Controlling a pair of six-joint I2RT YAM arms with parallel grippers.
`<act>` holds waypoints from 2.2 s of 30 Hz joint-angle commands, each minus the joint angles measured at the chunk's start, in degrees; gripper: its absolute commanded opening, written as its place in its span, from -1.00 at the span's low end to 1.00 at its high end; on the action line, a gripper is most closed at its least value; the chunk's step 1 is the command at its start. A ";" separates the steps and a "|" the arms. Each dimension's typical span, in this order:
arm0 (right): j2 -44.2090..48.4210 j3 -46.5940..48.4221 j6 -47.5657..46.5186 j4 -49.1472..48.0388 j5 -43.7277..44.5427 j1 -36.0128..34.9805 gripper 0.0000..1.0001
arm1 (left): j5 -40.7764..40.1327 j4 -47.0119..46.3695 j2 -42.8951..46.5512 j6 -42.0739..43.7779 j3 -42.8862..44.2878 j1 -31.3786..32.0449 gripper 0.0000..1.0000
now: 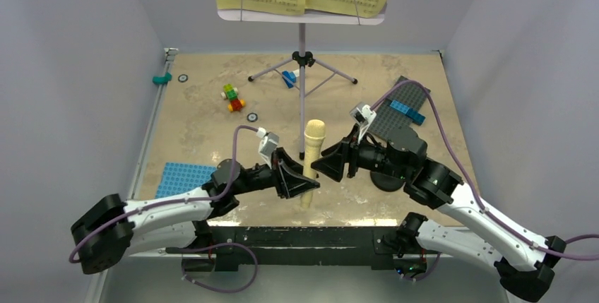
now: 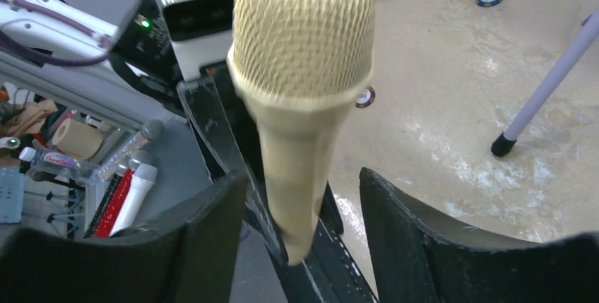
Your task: Pack up the instrument practice props
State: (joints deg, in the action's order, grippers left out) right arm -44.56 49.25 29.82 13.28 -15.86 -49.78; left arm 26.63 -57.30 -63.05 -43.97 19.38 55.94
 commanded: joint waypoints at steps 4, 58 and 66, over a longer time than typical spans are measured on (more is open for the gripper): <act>4.23 0.96 -3.88 7.12 6.87 -0.15 0.37 | -33.79 52.05 21.02 4.36 5.60 -4.40 -1.00; 13.73 -9.83 -1.56 9.74 8.25 -0.19 0.36 | -41.56 79.36 -17.08 -29.29 18.35 -55.85 -0.32; 14.81 -9.90 -1.61 10.48 9.04 -0.14 0.36 | -39.93 79.72 -17.77 -28.43 18.86 -55.85 -0.16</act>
State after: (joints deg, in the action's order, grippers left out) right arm -30.59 39.40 27.62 23.88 -8.14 -49.82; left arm -15.86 20.47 -79.72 -73.65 37.52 0.38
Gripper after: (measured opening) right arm 0.680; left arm 0.422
